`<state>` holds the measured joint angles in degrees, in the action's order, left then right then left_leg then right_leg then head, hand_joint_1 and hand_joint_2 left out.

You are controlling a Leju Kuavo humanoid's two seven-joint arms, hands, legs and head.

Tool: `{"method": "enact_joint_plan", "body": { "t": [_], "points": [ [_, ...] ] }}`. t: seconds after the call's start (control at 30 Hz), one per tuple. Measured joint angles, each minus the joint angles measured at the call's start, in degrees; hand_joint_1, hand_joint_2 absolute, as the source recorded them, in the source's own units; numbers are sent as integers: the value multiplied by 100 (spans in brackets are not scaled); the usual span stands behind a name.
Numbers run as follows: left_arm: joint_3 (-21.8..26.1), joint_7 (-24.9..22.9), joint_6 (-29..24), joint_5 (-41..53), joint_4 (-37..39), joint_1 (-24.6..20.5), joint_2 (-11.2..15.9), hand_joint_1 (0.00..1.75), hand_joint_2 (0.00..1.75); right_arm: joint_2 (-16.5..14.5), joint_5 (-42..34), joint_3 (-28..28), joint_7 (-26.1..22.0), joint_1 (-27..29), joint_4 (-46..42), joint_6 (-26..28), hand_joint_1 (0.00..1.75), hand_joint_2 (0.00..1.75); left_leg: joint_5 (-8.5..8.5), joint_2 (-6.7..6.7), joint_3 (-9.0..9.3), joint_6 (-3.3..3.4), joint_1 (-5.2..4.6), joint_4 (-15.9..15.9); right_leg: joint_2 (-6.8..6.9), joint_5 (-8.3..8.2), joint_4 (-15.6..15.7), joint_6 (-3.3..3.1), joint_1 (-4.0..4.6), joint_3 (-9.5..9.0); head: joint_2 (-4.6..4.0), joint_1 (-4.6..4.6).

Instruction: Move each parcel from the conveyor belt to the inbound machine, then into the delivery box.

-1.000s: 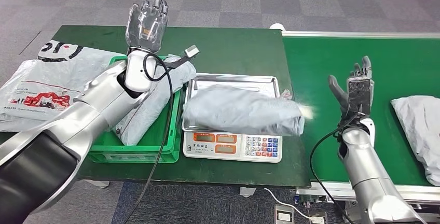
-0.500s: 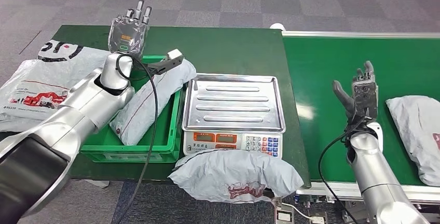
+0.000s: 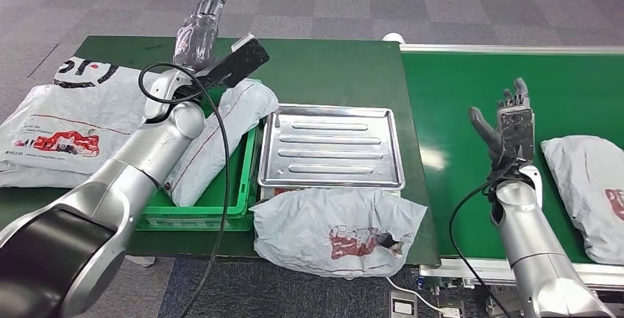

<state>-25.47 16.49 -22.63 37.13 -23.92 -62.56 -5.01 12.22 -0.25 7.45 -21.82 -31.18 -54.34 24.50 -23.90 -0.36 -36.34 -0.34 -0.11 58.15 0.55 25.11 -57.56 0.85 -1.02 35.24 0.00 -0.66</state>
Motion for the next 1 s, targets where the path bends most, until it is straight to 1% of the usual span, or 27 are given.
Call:
{"method": "enact_joint_plan", "body": {
  "t": [0.13, 0.27, 0.33, 0.43, 0.57, 0.63, 0.7, 0.77, 0.87, 1.0],
  "points": [
    [195, 311, 211, -239, -188, 171, -101, 0, 175, -4, 90, 0, 94, 1, 0, 0, 0, 175, 0, -1, -1, 0, -1, 0, 0, 0, 0, 0, -1, 0, 0, 0],
    [240, 440, 382, -409, -309, 288, -150, 0, 175, -13, 142, 0, 133, 1, 0, -11, 0, 175, 0, 0, -1, 0, -1, 0, 1, 0, 0, 0, -1, 0, 0, 0],
    [300, 607, 691, -746, -381, 342, -164, 0, 175, -13, 180, 0, 161, 2, 0, -45, 0, 175, 0, 0, 0, 0, -1, 0, 0, 0, 0, 0, -1, 0, 0, 0],
    [466, 940, 1364, -1608, -561, 515, -186, 0, 175, -13, 286, 0, 209, 19, -4, -124, 0, 175, 0, 0, 0, 0, -1, 0, 0, 0, 0, 0, -1, 0, 0, 0],
    [611, 1299, 2203, -2576, -795, 863, -191, 0, 175, -13, 553, 28, 300, 53, -11, -172, 0, 175, 0, 1, 0, 0, 0, 0, -1, 0, 0, 0, 0, 0, 0, 0],
    [626, 1459, 2476, -2896, -898, 1063, -193, 0, 175, -15, 685, 67, 333, 55, -10, -153, 0, 175, -1, 1, 0, 0, 0, 0, -1, 1, 0, 0, 0, 1, 0, 0],
    [626, 1534, 2565, -3030, -979, 1235, -199, 0, 175, -22, 791, 91, 356, 54, -9, -107, 0, 175, -1, 0, -1, 0, 0, 0, 0, 1, 0, 0, 0, 1, 0, 0],
    [619, 1552, 2519, -2972, -1027, 1344, -212, 0, 175, -28, 877, 115, 381, 54, -9, -54, 0, 175, -1, 0, -1, 0, 0, 0, 0, 1, 0, 1, 0, 1, 0, 0],
    [546, 1567, 2392, -2731, -1057, 1400, -251, 0, 175, -28, 971, 156, 414, 55, -8, -18, 0, 175, -1, -1, -1, 0, -1, 0, 2, 1, 1, 1, -1, 1, 0, 0],
    [454, 1621, 2383, -2593, -1091, 1423, -283, 0, 175, -28, 1004, 172, 426, 56, -3, -11, 0, 175, -1, 2, 0, 0, -1, 0, 0, 1, 1, 1, -1, 1, 0, 0]
  ]
}}
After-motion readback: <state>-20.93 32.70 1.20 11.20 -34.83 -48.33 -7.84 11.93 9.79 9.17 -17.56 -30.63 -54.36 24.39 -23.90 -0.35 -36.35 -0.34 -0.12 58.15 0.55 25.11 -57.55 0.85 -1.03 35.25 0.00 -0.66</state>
